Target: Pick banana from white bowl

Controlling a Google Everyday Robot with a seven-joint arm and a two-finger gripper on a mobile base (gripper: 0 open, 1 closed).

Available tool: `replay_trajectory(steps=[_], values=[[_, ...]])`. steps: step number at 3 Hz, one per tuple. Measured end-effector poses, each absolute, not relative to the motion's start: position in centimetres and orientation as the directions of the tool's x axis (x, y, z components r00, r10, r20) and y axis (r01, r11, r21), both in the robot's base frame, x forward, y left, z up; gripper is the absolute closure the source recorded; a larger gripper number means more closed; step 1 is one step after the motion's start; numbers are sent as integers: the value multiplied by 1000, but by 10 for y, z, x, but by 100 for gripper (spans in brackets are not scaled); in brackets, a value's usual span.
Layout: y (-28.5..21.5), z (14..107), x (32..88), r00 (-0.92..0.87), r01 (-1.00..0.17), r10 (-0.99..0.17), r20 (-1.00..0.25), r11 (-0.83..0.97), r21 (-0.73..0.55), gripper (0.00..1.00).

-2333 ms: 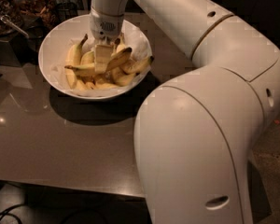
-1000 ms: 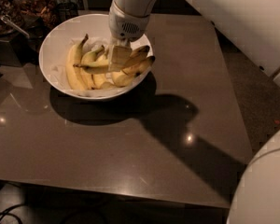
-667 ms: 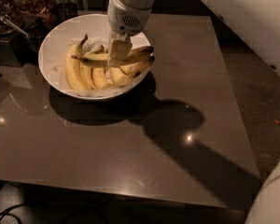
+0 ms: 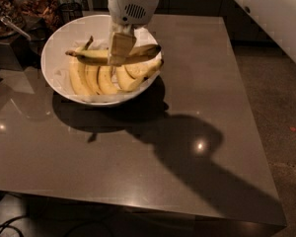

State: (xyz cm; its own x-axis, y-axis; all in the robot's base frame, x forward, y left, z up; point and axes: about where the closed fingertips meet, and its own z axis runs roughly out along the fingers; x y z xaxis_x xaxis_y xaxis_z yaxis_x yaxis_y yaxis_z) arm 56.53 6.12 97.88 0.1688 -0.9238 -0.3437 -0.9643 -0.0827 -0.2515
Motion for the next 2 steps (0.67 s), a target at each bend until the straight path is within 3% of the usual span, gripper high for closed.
replay_trajectory(steps=[2], values=[[52, 992, 508, 122, -972, -893, -433, -19, -234, 100]])
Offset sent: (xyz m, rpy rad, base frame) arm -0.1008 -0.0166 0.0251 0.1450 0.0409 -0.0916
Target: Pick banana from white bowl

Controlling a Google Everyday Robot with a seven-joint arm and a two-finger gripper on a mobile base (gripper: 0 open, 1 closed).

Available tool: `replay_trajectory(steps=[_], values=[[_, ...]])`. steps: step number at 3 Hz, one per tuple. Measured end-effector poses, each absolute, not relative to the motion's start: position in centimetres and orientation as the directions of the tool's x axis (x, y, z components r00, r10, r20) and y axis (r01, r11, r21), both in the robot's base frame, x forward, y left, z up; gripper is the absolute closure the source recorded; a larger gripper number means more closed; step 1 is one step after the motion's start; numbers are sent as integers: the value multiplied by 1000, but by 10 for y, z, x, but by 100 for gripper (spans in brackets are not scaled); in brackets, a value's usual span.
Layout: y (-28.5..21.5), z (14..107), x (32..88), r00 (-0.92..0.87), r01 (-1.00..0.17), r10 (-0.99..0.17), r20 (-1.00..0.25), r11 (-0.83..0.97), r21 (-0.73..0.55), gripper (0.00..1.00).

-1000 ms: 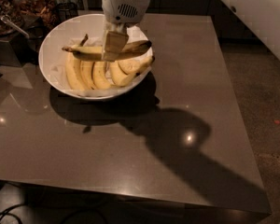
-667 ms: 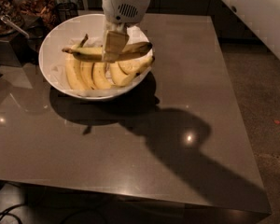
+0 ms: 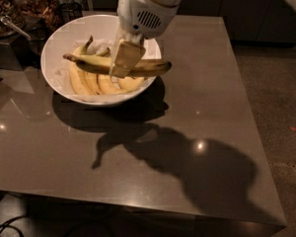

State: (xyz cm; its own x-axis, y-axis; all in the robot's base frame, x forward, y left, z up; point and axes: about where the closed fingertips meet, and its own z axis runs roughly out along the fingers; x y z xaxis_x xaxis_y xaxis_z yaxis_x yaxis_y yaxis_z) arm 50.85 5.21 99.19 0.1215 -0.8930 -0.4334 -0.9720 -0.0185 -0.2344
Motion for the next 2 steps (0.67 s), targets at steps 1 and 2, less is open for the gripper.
replay_trajectory(steps=[1, 2], values=[[51, 1001, 461, 90, -975, -880, -467, 17, -220, 100], [51, 1001, 459, 90, -975, -880, -467, 17, -220, 100]])
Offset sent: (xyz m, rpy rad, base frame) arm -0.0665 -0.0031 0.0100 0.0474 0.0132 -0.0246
